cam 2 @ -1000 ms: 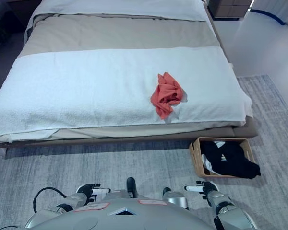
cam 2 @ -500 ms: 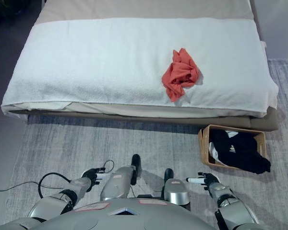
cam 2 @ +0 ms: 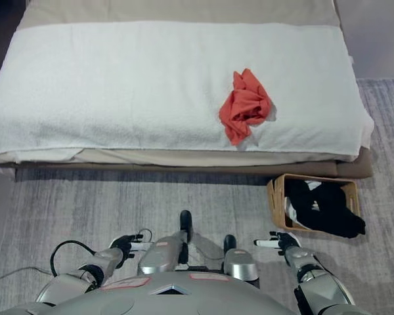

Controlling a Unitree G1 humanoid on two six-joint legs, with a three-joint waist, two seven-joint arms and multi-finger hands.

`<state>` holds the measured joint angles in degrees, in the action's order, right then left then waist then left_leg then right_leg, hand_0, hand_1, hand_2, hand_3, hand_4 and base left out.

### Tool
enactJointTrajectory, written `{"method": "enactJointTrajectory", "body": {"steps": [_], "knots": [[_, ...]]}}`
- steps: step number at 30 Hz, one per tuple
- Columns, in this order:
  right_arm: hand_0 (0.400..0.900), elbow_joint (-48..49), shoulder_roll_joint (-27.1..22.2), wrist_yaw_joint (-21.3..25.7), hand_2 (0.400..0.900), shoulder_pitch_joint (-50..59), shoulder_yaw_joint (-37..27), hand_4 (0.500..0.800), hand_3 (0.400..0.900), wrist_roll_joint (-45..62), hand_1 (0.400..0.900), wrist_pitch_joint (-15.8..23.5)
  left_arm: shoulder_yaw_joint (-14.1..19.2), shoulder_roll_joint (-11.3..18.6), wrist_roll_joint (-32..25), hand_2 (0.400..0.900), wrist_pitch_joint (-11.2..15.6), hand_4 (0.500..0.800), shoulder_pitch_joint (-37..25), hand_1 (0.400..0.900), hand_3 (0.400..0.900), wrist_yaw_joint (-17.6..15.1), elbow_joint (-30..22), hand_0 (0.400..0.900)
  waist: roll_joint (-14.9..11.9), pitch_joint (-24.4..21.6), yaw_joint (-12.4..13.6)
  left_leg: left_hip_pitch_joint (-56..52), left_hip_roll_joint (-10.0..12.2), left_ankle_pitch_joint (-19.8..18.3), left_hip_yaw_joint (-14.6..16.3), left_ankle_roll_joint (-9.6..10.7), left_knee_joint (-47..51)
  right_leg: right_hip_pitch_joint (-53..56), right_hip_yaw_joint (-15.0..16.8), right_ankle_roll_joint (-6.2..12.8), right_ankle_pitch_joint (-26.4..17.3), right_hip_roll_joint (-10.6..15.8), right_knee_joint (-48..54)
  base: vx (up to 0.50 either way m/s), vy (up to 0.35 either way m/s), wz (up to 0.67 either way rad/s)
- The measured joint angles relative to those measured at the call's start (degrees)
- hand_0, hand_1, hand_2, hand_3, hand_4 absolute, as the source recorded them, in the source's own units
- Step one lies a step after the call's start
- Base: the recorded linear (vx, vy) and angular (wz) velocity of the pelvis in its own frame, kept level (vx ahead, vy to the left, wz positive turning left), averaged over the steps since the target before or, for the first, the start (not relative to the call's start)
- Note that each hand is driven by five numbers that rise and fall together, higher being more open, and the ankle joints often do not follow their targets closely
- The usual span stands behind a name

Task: Put the clothes on the bed into the basket.

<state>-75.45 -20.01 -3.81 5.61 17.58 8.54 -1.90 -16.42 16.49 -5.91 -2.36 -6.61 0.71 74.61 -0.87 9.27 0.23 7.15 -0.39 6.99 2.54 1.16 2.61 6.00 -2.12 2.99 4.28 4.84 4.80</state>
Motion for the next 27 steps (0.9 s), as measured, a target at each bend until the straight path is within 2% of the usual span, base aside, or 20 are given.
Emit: {"method": "enactJointTrajectory", "body": {"steps": [3,5,6,7,8,10,11,13,14,15,18,20,22,25,27], "knots": [[0.9,0.04,0.49,-0.46,0.9,0.44,0.04,0.8,0.9,0.0,0.9,-0.14,-0.11,0.35,0.0,0.9,-0.11,0.8,-1.31,0.9,0.9,-0.04,-0.72,0.9,-1.22,-0.54,-0.04,0.77,0.0,-1.69,1.13,-1.21,-2.12,-1.02,1.21,0.24,0.1,0.07,-1.83,0.21,0.261,-0.29],[0.9,-0.35,0.87,-0.62,0.9,0.67,0.04,0.8,0.9,0.04,0.9,-0.18,-0.2,0.58,-0.01,0.9,-0.15,0.8,-1.59,0.9,0.9,-0.07,-0.41,0.9,-2.11,-1.42,-0.01,1.11,0.37,-2.64,1.81,-2.11,-2.56,-3.69,2.08,1.04,0.38,-0.45,-6.05,0.13,0.194,-0.12],[0.9,-0.31,0.89,-0.69,0.9,0.78,0.04,0.8,0.9,0.11,0.9,-0.34,-0.27,0.51,-0.02,0.9,-0.25,0.8,-1.45,0.9,0.9,0.03,-0.35,0.9,-1.98,-1.53,-0.05,0.99,1.46,-2.5,1.69,-2.69,-2.31,-6.28,2.26,1.32,0.47,-1.24,-10.53,0.13,0.273,-0.01],[0.9,0.29,1.08,-0.72,0.9,0.86,0.07,0.8,0.9,0.14,0.9,-0.5,-0.46,0.88,-0.02,0.9,-0.28,0.8,-1.76,0.9,0.9,0.03,-0.23,0.9,-2.46,-2.17,-0.09,0.84,1.59,-2.6,1.92,-2.53,-2.24,-7.57,2.39,1.8,0.25,-1.78,-13.73,0.11,0.305,0.0],[0.9,0.38,1.14,-0.8,0.9,0.96,0.08,0.8,0.9,0.15,0.9,-0.57,-0.63,1.17,-0.03,0.9,-0.25,0.8,-2.29,0.9,0.9,-0.02,-0.16,0.9,-3.03,-2.14,-0.13,0.59,1.48,-3.54,1.77,-3.21,-2.59,-10.03,2.45,2.15,0.44,-2.3,-18.66,0.14,0.368,0.03],[0.9,0.82,0.93,-0.54,0.9,0.96,0.08,0.8,0.9,0.2,0.9,-0.38,-1.36,1.37,-0.09,0.9,-0.35,0.8,-2.12,0.9,0.9,-0.07,-0.07,0.9,-3.28,-2.37,-0.95,-0.25,2.1,-3.37,0.51,-3.89,-2.86,-14.49,2.09,3.76,0.12,-2.01,-28.96,0.15,0.227,0.09],[0.9,1.05,1.33,-0.56,0.9,1.07,0.15,0.8,0.9,0.26,0.9,-0.45,-1.69,1.94,-0.28,0.9,-0.25,0.8,-2.2,0.9,0.9,-0.05,-0.25,0.9,-4.02,-2.74,-1.18,-1.12,1.0,-4.61,0.21,-3.87,-2.76,-14.82,2.01,3.87,-0.53,-1.48,-30.96,0.21,0.178,0.22],[0.9,1.12,1.44,-0.74,0.9,0.55,0.17,0.8,0.9,0.28,0.9,-0.48,-1.83,2.56,-0.84,0.9,-0.22,0.8,-2.17,0.9,0.9,-0.08,-0.26,0.9,-4.12,-2.72,-1.47,-3.08,0.51,-4.01,-0.03,-5.35,-1.15,-16.23,1.5,3.94,-0.69,-0.78,-35.37,0.2,0.102,0.2],[0.9,1.3,1.48,-0.74,0.9,0.6,0.16,0.8,0.9,0.31,0.9,-0.35,-1.86,2.7,-1.16,0.9,-0.4,0.8,-2.47,0.9,0.9,-0.12,-0.26,0.9,-3.76,-2.69,-1.81,-4.22,0.36,-3.95,-0.98,-6.49,-0.02,-16.07,1.56,3.9,1.95,-0.31,-35.27,0.17,0.04,0.13],[0.9,1.21,1.57,-0.82,0.9,0.58,0.18,0.8,0.9,0.32,0.9,-0.48,-1.81,2.97,-1.25,0.9,-0.38,0.8,-2.56,0.9,0.9,-0.21,-0.3,0.9,-3.51,-2.6,-1.58,-4.88,0.25,-3.67,-0.84,-7.21,0.67,-15.77,-0.15,3.58,2.48,0.27,-32.59,0.15,-0.003,0.18],[0.9,1.99,1.83,-0.85,0.9,1.0,0.22,0.8,0.9,0.32,0.9,-0.43,-1.49,3.9,-1.26,0.9,-0.53,0.8,-2.43,0.9,0.9,-0.26,-0.01,0.9,-2.8,-1.99,-1.43,-5.13,-0.12,-3.7,-1.16,-7.53,1.06,-16.06,-3.63,4.25,2.06,1.99,-18.75,0.14,-0.04,0.33],[0.9,2.58,1.86,-0.76,0.9,1.24,0.21,0.8,0.9,0.31,0.9,-0.48,-1.33,3.75,-1.27,0.9,-0.62,0.8,-2.43,0.9,0.9,-0.17,1.17,0.9,-2.56,-1.33,-1.54,-6.21,-0.75,-3.32,-1.96,-7.81,1.19,-15.95,-3.32,6.28,-0.3,2.75,-10.99,0.13,-0.045,0.25],[0.9,2.83,1.95,-0.77,0.9,0.77,0.23,0.8,0.9,0.31,0.9,-0.55,-0.64,3.66,-1.27,0.9,-0.59,0.8,-1.85,0.9,0.9,-0.2,1.59,0.9,-3.03,-1.06,-1.46,-7.32,-2.28,-3.49,-2.6,-7.98,1.85,-15.83,-3.24,6.61,-3.21,4.29,-6.85,0.14,-0.085,0.35],[0.9,3.33,2.07,-0.77,0.9,0.76,0.18,0.8,0.9,0.29,0.9,-1.06,-0.08,3.9,-1.26,0.9,-0.6,0.8,-0.75,0.9,0.9,-0.19,1.71,0.9,-3.81,-0.43,-1.56,-8.26,-3.91,-4.14,-4.8,-6.88,2.02,-15.29,-3.18,6.31,-5.66,5.45,-3.85,0.2,-0.147,0.52],[0.9,3.3,1.9,-0.76,0.9,0.24,0.0,0.8,0.9,0.28,0.9,-1.47,0.02,3.83,-1.24,0.9,-0.6,0.8,-0.29,0.9,0.9,-0.11,1.78,0.9,-4.51,-0.37,-1.57,-8.87,-4.41,-4.88,-7.32,-4.82,2.08,-13.04,-2.76,5.26,-8.49,5.74,-2.09,0.23,-0.202,0.36]]}}
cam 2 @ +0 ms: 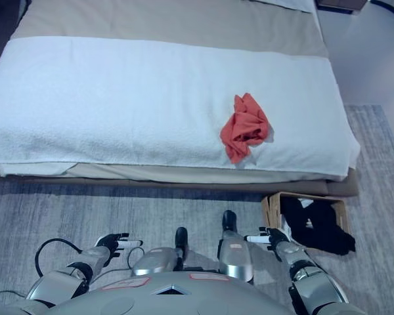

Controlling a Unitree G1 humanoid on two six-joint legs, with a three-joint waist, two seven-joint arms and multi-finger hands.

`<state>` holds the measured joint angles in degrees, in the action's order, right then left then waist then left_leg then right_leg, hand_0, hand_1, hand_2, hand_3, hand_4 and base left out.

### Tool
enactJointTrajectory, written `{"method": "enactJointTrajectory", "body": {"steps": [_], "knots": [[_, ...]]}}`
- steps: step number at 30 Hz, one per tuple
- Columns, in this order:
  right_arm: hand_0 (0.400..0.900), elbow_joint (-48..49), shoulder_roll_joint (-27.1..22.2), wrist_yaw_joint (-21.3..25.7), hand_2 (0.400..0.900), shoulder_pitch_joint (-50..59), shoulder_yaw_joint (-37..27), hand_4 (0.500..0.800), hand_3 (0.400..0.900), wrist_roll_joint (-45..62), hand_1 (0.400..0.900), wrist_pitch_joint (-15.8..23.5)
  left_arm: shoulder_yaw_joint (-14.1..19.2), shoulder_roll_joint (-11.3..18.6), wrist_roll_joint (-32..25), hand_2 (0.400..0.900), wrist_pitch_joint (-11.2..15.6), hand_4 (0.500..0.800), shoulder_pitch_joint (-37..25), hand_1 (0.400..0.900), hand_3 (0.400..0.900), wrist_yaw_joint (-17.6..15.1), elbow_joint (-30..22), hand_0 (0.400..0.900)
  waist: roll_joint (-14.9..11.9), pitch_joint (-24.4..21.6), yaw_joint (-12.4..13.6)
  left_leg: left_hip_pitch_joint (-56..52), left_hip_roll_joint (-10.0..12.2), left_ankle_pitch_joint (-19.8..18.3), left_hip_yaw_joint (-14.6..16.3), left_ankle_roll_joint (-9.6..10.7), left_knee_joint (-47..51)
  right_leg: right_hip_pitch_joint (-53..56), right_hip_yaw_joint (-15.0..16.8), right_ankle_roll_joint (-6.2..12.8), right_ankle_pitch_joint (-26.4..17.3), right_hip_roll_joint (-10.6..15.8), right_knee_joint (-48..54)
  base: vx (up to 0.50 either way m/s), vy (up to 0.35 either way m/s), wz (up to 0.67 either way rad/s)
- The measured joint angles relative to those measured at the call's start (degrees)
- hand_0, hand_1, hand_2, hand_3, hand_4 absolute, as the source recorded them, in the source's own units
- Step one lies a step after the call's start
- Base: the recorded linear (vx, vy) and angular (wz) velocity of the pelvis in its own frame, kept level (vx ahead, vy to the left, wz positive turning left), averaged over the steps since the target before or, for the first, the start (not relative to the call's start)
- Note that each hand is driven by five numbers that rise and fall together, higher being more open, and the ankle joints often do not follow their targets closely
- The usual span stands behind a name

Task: Put the clothes on the bed into the basket.

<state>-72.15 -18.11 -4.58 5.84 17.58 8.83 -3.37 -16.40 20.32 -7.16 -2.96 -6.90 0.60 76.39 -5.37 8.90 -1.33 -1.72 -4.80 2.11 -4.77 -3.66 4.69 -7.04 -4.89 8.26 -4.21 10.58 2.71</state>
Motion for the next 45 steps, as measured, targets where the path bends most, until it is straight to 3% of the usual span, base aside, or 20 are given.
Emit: {"method": "enactJointTrajectory", "body": {"steps": [2,6,13,17,24,33,45], "knots": [[0.9,0.46,-0.37,0.0,0.9,0.28,-0.04,0.8,0.9,-0.03,0.9,-0.22,0.25,-0.19,0.04,0.9,-0.03,0.8,0.98,0.9,0.9,0.13,-0.1,0.9,0.1,-0.11,0.11,-0.5,1.14,-0.59,-1.01,2.35,-0.02,1.22,-0.91,-0.44,-2.74,-1.0,0.96,0.19,-0.195,0.2],[0.9,6.19,-5.07,-0.31,0.9,1.56,-0.07,0.8,0.9,-0.14,0.9,-0.52,0.52,-1.19,0.16,0.9,-0.29,0.8,3.64,0.9,0.9,1.24,-0.15,0.9,1.55,-1.85,0.03,-0.82,4.5,-1.64,-1.75,4.63,-0.06,2.9,-2.43,-1.8,-3.57,-4.25,2.48,0.18,-0.215,0.2],[0.9,9.74,-23.65,0.98,0.9,14.06,0.24,0.8,0.9,-0.93,0.9,0.27,0.23,-5.02,0.65,0.9,0.68,0.8,4.06,0.9,0.9,2.45,-1.08,0.9,6.04,-4.84,-0.35,-0.24,5.96,-1.83,-2.57,5.75,-0.06,2.8,-3.83,-3.08,-3.35,-5.59,2.35,0.07,-0.105,0.06],[0.9,11.27,-27.57,2.01,0.9,22.37,3.09,0.8,0.9,-1.61,0.9,1.0,-0.41,-5.2,0.61,0.9,0.62,0.8,4.17,0.9,0.9,2.41,-0.98,0.9,6.57,-5.11,-0.1,0.53,6.34,-1.64,-2.58,6.25,-0.07,1.71,-4.02,-3.36,-3.31,-5.96,2.36,0.02,-0.063,-0.01],[0.9,4.91,-26.65,1.76,0.9,37.61,12.82,0.8,0.9,-1.55,0.9,1.34,-2.6,-5.76,-0.49,0.9,1.32,0.8,4.22,0.9,0.9,2.37,-1.65,0.9,8.84,-3.72,1.73,4.08,6.23,-0.95,-2.76,7.22,-0.17,-1.73,-4.28,-3.93,-3.75,-5.82,2.33,-0.02,-0.038,0.03],[0.9,-1.37,-26.0,1.88,0.9,46.42,14.23,0.8,0.9,-1.11,0.9,1.08,-5.63,-5.79,-2.09,0.9,1.72,0.8,5.09,0.9,0.9,2.83,-3.4,0.9,13.37,2.23,4.14,9.18,6.18,0.38,-4.99,8.39,-0.71,-5.31,-6.71,-4.52,-4.25,-5.56,2.29,-0.03,-0.01,0.2],[0.9,-4.33,-26.63,4.64,0.9,52.85,14.12,0.8,0.9,0.05,0.9,0.93,-8.23,-5.86,-2.66,0.9,2.66,0.8,5.45,0.9,0.9,4.36,-9.62,0.9,18.79,8.69,7.68,13.95,5.0,2.56,-7.56,9.58,-0.35,-8.51,-10.11,-4.84,-4.75,-4.08,2.27,-0.01,0.012,0.19]]}}
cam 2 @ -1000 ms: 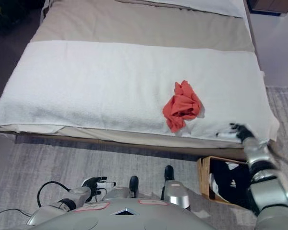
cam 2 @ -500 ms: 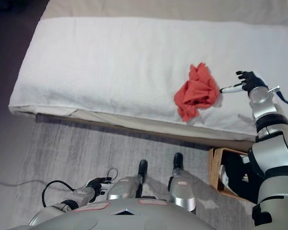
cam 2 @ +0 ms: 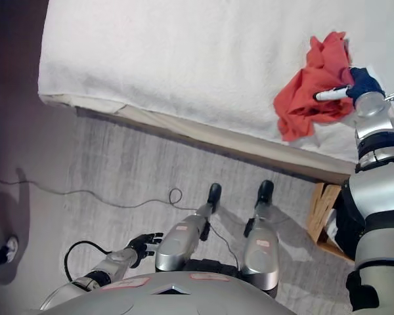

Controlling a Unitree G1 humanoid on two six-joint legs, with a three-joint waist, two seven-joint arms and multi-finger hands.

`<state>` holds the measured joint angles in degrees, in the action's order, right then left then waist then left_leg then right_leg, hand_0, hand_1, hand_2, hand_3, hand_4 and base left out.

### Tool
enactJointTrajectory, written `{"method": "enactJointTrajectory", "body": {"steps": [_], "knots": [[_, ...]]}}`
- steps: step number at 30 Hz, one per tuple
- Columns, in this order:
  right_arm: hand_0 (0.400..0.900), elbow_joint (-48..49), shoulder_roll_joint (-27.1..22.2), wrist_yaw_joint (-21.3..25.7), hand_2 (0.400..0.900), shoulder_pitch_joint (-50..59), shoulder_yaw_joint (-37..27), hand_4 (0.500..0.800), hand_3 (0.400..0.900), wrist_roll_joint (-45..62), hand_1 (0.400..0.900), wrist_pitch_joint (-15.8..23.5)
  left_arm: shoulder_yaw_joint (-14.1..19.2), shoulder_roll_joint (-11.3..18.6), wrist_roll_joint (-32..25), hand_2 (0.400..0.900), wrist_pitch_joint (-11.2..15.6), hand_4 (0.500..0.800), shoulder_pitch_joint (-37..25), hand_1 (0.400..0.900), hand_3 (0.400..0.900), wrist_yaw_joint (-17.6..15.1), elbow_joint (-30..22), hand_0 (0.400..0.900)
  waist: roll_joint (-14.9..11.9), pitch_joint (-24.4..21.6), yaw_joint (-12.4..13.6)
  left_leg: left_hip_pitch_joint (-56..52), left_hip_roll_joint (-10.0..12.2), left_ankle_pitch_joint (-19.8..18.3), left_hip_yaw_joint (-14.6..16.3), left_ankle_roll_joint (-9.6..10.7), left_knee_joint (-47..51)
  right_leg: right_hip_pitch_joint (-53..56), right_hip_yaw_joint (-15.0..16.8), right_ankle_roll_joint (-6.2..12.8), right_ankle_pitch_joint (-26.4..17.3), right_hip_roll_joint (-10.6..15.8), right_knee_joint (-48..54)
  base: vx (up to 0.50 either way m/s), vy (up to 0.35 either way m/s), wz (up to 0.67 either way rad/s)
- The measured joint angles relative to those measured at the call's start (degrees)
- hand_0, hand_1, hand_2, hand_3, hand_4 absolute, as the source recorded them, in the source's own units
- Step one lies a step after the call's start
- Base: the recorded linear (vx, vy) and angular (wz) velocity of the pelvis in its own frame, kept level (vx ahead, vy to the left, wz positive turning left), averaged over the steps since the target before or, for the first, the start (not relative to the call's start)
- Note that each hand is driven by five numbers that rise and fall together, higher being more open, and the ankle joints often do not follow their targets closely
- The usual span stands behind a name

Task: Put the clothes on the bed into the basket.

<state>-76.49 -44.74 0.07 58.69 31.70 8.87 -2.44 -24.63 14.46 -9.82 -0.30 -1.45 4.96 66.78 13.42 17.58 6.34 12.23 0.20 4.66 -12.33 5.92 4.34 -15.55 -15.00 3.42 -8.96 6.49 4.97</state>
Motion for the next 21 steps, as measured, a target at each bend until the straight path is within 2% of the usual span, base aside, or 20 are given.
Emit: {"method": "enactJointTrajectory", "body": {"steps": [6,12,13,14,15,21], "knots": [[0.9,-0.19,-1.2,2.09,0.9,1.07,-0.45,0.8,0.9,0.42,0.9,-0.31,-1.01,0.01,0.02,0.9,0.37,0.8,0.09,0.9,0.9,0.54,-0.44,0.9,0.73,1.32,1.68,1.14,-0.68,0.53,-0.68,0.07,0.07,-0.42,-1.35,0.03,-0.01,0.79,0.0,0.01,0.017,0.23],[0.9,-1.4,-1.31,2.74,0.9,1.94,-0.51,0.8,0.9,1.81,0.9,-1.0,-1.01,0.01,0.03,0.9,0.42,0.8,-0.07,0.9,0.9,0.49,-0.45,0.9,0.86,1.38,1.63,2.07,-0.98,1.17,-2.42,0.03,0.08,-0.45,-3.04,0.06,0.02,1.11,0.02,0.0,0.017,0.21],[0.594,-1.57,-1.33,3.12,0.594,2.01,-0.56,0.616,0.594,1.91,0.594,-1.03,-1.0,0.01,0.03,0.9,0.44,0.8,-0.09,0.9,0.9,0.47,-0.45,0.9,0.94,1.41,1.62,2.29,-1.05,1.37,-2.79,0.07,0.09,-0.52,-3.35,0.06,0.02,1.18,0.02,0.01,0.024,0.19],[0.551,-1.84,-1.38,3.46,0.551,2.12,-0.6,0.591,0.551,1.96,0.551,-1.03,-1.01,0.01,0.03,0.9,0.44,0.8,-0.1,0.9,0.9,0.45,-0.45,0.9,1.09,1.48,1.64,2.48,-1.07,1.47,-3.06,0.04,0.11,-0.56,-3.65,0.07,0.02,1.21,0.02,0.01,0.017,0.16],[0.4,-2.28,-1.45,3.73,0.4,2.37,-0.64,0.5,0.4,1.97,0.4,-1.06,-1.01,0.01,0.04,0.9,0.43,0.8,-0.1,0.9,0.9,0.46,-0.45,0.9,1.26,1.55,1.68,2.64,-1.11,1.6,-3.34,-0.02,0.13,-0.61,-3.93,0.07,0.03,1.24,0.03,0.01,0.016,0.13],[0.4,-2.3,-2.26,4.51,0.4,3.29,-1.53,0.5,0.4,2.32,0.4,-1.05,-1.02,0.0,0.12,0.9,0.42,0.8,-0.09,0.9,0.9,0.44,-0.44,0.9,2.01,1.87,1.78,3.04,-1.16,2.22,-4.3,0.07,0.25,-0.64,-4.65,0.09,0.04,1.29,0.03,0.01,0.018,0.05]]}}
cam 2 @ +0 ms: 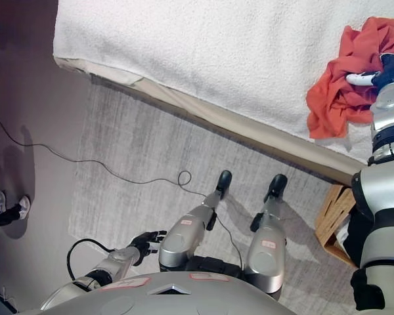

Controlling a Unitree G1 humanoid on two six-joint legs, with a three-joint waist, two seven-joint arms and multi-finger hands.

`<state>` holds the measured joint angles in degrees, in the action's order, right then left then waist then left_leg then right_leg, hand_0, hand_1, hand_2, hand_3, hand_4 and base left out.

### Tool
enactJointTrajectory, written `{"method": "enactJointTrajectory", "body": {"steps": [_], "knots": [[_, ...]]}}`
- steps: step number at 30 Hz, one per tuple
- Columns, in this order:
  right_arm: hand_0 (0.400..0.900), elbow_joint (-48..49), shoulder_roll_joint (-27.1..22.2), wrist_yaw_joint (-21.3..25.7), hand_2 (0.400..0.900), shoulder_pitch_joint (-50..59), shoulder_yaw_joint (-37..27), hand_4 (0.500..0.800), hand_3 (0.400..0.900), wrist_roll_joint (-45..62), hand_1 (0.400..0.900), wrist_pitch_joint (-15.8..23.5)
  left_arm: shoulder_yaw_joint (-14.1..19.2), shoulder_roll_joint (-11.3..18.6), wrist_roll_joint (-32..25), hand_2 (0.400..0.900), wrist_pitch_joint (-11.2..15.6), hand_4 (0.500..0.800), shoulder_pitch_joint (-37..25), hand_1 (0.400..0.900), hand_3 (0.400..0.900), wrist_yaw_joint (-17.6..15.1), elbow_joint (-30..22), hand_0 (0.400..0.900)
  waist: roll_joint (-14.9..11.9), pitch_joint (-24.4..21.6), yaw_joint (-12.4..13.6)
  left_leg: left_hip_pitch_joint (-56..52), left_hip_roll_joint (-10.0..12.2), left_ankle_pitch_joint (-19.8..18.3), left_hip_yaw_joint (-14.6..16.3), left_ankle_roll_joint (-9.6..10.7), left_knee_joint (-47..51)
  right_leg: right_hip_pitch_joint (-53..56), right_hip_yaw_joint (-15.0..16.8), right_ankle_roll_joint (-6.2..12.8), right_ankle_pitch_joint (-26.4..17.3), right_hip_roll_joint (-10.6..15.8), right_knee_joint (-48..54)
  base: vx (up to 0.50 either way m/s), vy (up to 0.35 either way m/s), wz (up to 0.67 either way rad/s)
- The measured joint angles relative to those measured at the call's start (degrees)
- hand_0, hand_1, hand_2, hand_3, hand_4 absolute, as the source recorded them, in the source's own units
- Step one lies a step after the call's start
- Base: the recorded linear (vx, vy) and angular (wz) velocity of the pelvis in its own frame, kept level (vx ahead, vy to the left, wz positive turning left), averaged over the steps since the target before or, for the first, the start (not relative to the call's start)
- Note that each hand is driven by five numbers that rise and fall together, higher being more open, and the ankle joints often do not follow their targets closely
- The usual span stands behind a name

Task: Put the clothes on the bed into the basket.

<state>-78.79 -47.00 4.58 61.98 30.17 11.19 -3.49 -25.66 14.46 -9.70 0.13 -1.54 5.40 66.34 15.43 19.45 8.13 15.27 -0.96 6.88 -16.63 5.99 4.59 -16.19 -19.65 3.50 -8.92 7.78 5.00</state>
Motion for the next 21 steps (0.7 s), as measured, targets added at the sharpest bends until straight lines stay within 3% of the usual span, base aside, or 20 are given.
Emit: {"method": "enactJointTrajectory", "body": {"steps": [13,19,21], "knots": [[0.4,0.0,1.61,-2.38,0.4,0.01,-0.1,0.5,0.4,1.58,0.4,-0.02,0.02,-0.1,-0.12,0.9,-0.04,0.8,-0.9,0.9,0.9,-0.03,-1.27,0.9,0.51,0.21,-0.15,-0.46,-0.23,0.09,0.35,-0.01,-0.02,0.3,0.3,0.16,-0.2,0.26,-0.04,0.01,0.012,-0.1],[0.4,0.11,1.93,-2.66,0.4,0.01,0.0,0.5,0.4,1.53,0.4,-0.11,0.03,-0.45,-0.12,0.9,-0.09,0.8,-3.19,0.9,0.9,-0.36,-0.98,0.9,-0.07,0.59,-0.92,-2.65,-0.41,0.07,2.08,-0.01,-0.05,1.98,1.35,0.31,-0.31,0.39,-0.09,0.0,0.016,-0.31],[0.4,0.52,2.87,-3.31,0.4,0.07,0.03,0.5,0.4,1.4,0.4,-0.13,0.11,-0.46,-0.12,0.9,-0.16,0.8,-3.87,0.9,0.9,-0.41,-0.23,0.9,-1.11,0.8,-1.61,-3.51,-0.44,0.06,4.0,-0.03,-0.03,2.42,2.33,0.49,-0.45,0.18,-0.13,0.01,0.014,-0.5]]}}
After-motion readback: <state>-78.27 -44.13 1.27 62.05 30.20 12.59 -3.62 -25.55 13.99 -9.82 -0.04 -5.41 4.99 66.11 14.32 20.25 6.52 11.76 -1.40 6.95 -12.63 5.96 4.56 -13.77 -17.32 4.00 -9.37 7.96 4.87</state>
